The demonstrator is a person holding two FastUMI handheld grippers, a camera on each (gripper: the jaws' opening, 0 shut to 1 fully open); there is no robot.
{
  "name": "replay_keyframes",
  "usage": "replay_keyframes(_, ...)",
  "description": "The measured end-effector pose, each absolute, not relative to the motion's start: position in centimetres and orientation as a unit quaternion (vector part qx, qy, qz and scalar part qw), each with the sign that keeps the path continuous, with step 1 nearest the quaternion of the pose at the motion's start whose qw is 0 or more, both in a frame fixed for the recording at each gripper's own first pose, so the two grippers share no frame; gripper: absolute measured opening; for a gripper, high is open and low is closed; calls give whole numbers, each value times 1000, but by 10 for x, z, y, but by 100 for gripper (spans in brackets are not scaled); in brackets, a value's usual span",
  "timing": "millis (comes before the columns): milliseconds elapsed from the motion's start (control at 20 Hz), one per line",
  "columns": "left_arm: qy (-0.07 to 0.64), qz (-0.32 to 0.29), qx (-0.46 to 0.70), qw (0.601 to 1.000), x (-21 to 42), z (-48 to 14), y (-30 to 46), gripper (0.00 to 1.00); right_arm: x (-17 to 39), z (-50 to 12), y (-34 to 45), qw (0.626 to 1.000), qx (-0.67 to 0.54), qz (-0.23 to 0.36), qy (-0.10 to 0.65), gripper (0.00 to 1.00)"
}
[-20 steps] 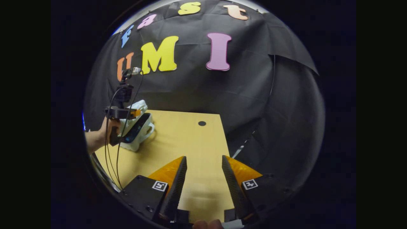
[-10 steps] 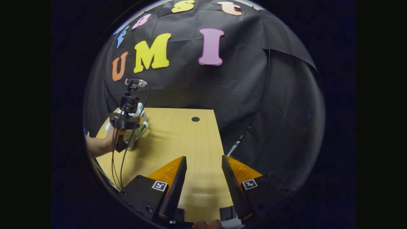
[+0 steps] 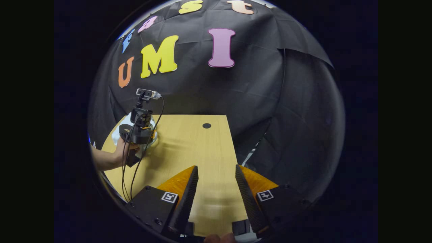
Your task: First open the suitcase, pack the skin care products into it, and then close the suitcase.
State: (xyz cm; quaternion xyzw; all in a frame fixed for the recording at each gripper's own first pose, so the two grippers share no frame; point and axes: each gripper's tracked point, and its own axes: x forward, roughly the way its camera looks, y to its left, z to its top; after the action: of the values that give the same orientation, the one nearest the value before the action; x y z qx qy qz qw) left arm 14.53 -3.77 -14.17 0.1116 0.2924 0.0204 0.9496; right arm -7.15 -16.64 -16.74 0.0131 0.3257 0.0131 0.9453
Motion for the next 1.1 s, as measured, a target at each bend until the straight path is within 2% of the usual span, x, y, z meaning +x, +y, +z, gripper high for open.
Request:
replay_keyframes(50, 288, 12, 106, 952, 142, -138, -43, 37, -69, -166, -166, 947, 14, 17, 322, 67)
replay_keyframes(100, 282, 3, 95, 955, 136, -134, -50, 56, -65, -163, -164, 949, 13, 21, 315, 67)
replay_keyframes(150, 277, -7, 79, 958, 129, -127, -57, 57, -60, -161, -161, 951, 12, 28, 308, 67)
replay_keyframes(200, 269, -11, 65, 961, 120, -118, -62, 72, -57, -161, -157, 952, 10, 34, 304, 67)
replay_keyframes(250, 257, -12, 52, 965, 112, -105, -67, 80, -52, -160, -154, 953, 7, 41, 300, 65)
replay_keyframes(300, 240, -17, 39, 970, 104, -88, -72, 95, -48, -159, -148, 955, 3, 49, 294, 67)
replay_keyframes(500, 137, -20, 27, 990, 73, 11, -74, 96, -29, -134, -117, 966, -16, 83, 245, 67)
replay_keyframes(700, 62, -11, 27, 998, 40, 92, -59, 96, -10, -87, -74, 980, -9, 93, 174, 67)
replay_keyframes(900, 29, 7, 20, 999, 7, 132, -32, 96, -8, -36, -32, 990, 9, 94, 107, 67)
replay_keyframes(1100, 24, 23, -1, 999, -14, 144, -7, 96, -16, -7, -7, 993, 10, 99, 70, 67)
